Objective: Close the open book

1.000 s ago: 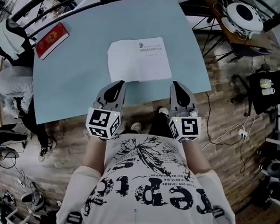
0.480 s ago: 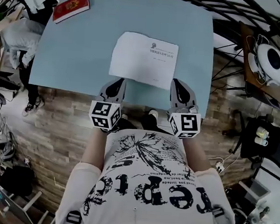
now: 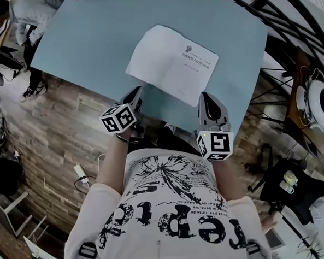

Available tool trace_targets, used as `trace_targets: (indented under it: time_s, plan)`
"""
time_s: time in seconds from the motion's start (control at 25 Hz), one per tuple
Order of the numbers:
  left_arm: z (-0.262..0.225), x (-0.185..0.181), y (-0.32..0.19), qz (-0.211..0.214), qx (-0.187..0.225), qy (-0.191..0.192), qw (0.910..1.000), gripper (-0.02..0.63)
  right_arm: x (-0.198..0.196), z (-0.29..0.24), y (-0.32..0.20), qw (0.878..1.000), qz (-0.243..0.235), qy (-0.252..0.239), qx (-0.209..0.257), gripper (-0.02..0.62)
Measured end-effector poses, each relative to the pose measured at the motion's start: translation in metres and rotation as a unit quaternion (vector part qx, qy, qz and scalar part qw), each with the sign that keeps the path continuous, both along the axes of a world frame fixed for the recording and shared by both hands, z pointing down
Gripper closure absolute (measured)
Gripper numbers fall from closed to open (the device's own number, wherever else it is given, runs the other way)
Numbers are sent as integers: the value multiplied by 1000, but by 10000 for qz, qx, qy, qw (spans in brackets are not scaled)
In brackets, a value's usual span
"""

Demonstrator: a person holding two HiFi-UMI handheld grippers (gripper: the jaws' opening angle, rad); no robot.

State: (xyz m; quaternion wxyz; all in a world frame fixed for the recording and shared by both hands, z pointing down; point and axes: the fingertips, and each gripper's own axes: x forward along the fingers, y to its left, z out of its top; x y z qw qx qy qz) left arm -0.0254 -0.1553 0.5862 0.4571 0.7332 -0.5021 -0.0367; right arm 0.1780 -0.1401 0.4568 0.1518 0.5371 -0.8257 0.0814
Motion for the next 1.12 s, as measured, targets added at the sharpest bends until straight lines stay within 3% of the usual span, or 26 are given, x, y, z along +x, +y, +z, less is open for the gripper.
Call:
trace_targets:
  time_s: [0.12,0.24,0.44,0.52,0.8,0.92,1.0,1.12]
  plan:
    - [15,1,-6,-289,-166,715,9969,495,0,6,-6,9999,-102,-54,-43,584]
    - [23,5,-14,-508,-322,1378,9886,455,1,13,-12,9998,-135,-60,-93,584]
    - [29,-6,-33,-1141,-400,2397,9633,425,0,21,-19,9996,-215,1,-163,584]
    - [32,-9,-38,-1272,-444,2554,9574,423,2,22,-23,9997,-193,16,-169,584]
    - [39,-10,-50,-1386,-632,2707,9505,441,2,16,-29,9999,-104,10,-59,584]
    - [42,-13,-50,-1526,-726,2874,9428,550,3,12,-29,10000,-16,-13,-44,584]
    - [39,-14,-48,-1508,-688,2997,9395,570,4,10,-28,10000,46,-14,-44,584]
    - [26,-11,-48,-1220,-481,2867,9490,581,4,5,-26,9999,145,13,-35,584]
